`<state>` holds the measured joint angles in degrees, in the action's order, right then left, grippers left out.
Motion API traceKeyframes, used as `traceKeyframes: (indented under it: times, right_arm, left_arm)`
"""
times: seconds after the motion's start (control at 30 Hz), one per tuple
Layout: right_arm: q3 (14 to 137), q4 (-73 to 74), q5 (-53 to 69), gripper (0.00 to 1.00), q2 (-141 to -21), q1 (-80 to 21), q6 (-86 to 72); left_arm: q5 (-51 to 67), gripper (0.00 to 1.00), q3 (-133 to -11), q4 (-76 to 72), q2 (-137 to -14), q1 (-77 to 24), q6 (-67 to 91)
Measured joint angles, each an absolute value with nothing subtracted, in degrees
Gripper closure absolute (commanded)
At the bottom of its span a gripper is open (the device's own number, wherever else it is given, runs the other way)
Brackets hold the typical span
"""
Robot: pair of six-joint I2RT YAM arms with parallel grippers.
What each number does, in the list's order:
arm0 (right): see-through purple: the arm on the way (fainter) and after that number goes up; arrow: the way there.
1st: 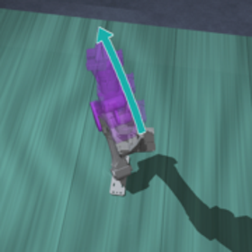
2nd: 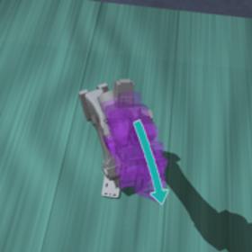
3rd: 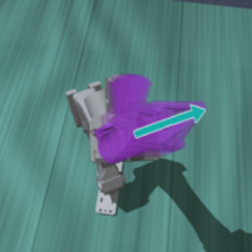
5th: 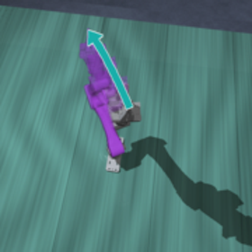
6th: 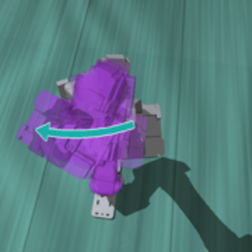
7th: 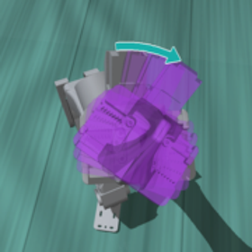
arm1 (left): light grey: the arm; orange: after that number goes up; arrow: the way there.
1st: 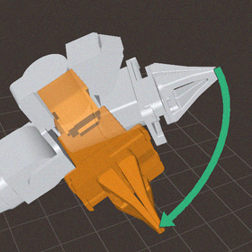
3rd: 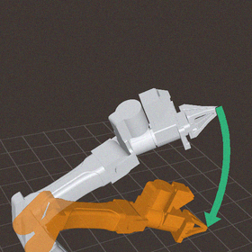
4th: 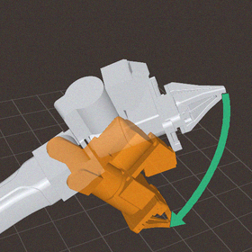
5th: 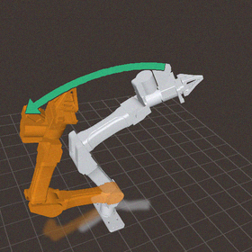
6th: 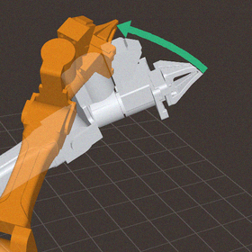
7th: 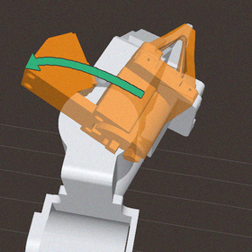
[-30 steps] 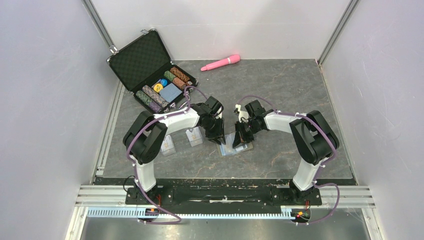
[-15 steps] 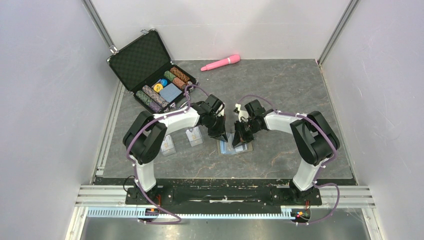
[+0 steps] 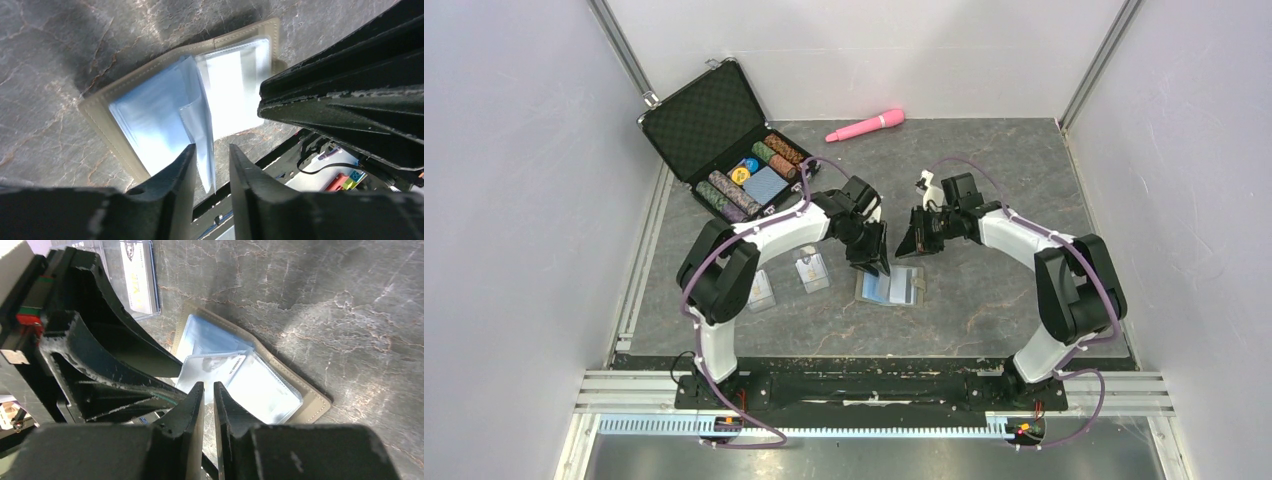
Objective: Put the credit cards into the card holder
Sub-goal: Turn over the card slot in the card holder.
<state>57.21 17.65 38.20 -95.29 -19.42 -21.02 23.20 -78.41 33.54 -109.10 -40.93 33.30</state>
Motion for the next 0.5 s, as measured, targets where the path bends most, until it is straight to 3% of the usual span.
traceKeyframes:
  times: [0.5]
  right_arm:
    - [57.19, 18.52, 39.16, 0.86, -94.67, -15.46, -20.78]
  left_arm:
    - [30.79, 0.56, -83.83, 32.16, -116.11, -44.8, 33.56]
